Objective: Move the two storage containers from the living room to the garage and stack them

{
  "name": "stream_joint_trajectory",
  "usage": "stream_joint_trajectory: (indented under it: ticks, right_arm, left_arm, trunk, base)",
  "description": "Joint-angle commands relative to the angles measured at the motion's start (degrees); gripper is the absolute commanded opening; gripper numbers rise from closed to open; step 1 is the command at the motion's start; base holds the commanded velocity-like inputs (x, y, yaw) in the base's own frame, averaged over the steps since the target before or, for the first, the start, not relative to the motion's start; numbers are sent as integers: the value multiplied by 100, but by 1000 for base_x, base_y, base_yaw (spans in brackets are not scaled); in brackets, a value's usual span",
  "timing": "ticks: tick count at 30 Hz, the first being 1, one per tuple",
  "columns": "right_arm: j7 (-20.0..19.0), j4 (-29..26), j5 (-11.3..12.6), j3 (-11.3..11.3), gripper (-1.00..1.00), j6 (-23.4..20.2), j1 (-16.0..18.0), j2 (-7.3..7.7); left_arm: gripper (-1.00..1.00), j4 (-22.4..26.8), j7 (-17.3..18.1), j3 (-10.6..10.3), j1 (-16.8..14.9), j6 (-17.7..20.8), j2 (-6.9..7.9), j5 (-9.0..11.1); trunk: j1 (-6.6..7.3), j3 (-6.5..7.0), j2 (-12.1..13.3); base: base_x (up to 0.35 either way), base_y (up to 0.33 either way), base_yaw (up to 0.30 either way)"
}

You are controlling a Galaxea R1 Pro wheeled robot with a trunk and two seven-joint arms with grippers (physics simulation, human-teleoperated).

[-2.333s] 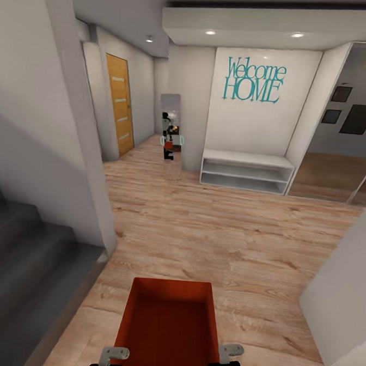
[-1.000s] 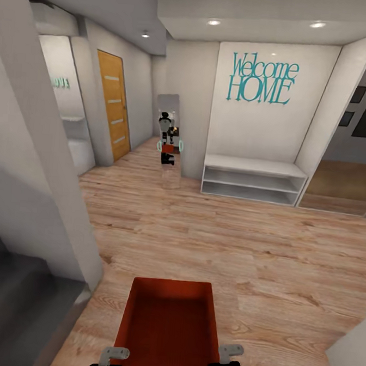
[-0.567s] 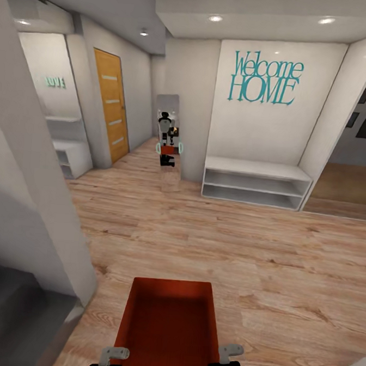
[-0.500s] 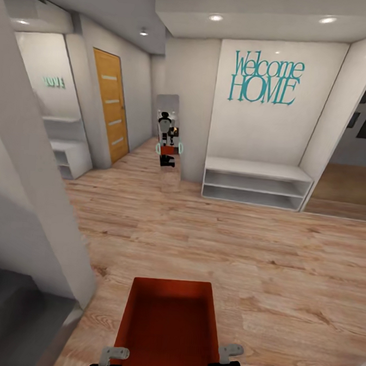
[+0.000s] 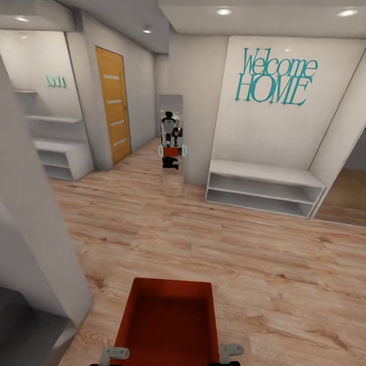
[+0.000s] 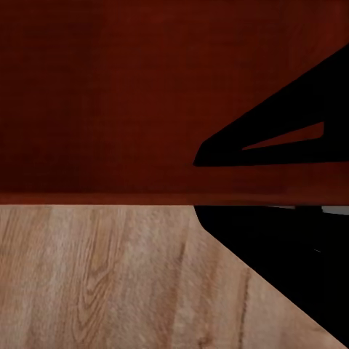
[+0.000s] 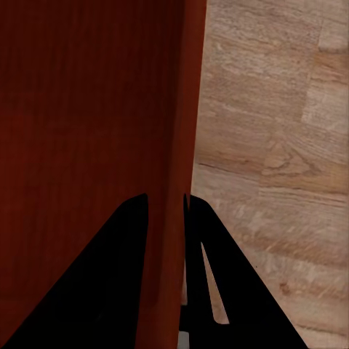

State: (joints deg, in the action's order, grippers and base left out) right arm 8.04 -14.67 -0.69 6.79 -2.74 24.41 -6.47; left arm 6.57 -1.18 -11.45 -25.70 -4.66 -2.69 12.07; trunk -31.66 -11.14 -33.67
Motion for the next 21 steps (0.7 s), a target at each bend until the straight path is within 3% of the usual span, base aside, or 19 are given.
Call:
stream_joint_trajectory:
  ticks: [1,21]
  right_arm:
    - [-5,-18,25,122,-100,-24,3,-3]
    - [-5,-18,25,121,-100,-24,3,-3]
  left_arm:
    - [-100,-16,12,-244,-5,-18,-13,67]
    - [-100,-16,12,-244,-5,-18,-13,67]
  trunk:
    - [-5,-9,-7]
    - [-5,-9,-7]
  base:
    - [343,0,9]
    - [343,0,1]
